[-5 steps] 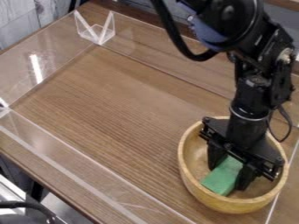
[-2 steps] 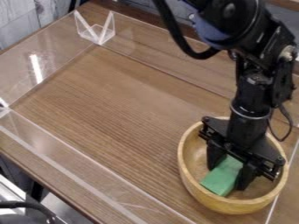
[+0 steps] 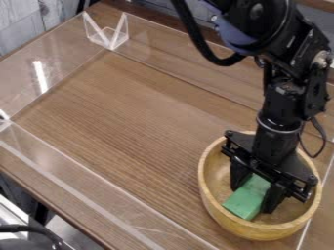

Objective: Remove the green block from inside the brown bowl and put it on the table

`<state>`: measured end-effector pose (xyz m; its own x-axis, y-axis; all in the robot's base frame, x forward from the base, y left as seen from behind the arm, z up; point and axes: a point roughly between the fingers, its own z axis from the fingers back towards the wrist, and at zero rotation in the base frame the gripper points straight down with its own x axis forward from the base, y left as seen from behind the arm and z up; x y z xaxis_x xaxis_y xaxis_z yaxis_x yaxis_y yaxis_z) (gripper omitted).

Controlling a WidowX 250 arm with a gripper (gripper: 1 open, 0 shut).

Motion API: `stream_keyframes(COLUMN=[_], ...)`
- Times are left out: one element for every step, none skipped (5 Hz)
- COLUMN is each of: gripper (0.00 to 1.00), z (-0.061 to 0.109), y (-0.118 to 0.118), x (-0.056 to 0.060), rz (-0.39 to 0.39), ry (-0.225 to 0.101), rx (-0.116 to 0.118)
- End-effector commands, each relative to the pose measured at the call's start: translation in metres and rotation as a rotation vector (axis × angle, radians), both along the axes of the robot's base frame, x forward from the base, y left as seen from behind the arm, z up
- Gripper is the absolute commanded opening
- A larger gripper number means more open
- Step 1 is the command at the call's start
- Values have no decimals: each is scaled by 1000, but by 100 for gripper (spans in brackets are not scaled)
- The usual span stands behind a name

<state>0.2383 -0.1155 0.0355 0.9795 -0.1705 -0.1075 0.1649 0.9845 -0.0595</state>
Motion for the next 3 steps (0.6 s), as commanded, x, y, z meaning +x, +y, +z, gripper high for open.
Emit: stream_keyframes(gripper=[0, 0, 0], z=[18, 19, 19], y=[-6, -5, -5], x=[11, 11, 11], rz=[1, 3, 6], ry=[-65, -64, -64], rx=[-29, -28, -28])
